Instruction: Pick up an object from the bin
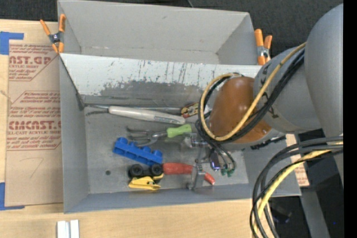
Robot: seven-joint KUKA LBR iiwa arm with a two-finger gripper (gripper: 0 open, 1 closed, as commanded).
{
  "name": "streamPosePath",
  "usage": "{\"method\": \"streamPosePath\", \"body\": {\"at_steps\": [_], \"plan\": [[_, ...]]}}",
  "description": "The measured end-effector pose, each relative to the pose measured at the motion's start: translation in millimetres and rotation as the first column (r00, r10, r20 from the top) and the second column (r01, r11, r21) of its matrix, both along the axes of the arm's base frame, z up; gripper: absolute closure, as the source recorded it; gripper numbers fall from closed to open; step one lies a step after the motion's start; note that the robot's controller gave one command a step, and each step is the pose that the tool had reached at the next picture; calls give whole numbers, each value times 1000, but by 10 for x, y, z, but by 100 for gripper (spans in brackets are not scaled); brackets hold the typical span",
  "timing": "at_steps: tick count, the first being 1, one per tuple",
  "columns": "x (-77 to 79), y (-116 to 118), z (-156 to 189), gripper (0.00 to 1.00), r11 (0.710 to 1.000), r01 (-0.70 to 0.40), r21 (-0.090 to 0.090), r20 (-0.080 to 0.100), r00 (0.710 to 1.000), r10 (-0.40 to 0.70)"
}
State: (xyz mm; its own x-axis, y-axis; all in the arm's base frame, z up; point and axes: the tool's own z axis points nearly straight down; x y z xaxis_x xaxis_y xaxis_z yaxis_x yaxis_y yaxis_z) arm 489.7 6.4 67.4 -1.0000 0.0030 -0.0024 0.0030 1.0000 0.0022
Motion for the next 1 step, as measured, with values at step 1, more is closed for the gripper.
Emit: {"method": "streamPosePath", "body": {"at_steps": [1], "plan": [[-76, 118, 792, 0, 988, 153, -3, 12, 988, -153]]}}
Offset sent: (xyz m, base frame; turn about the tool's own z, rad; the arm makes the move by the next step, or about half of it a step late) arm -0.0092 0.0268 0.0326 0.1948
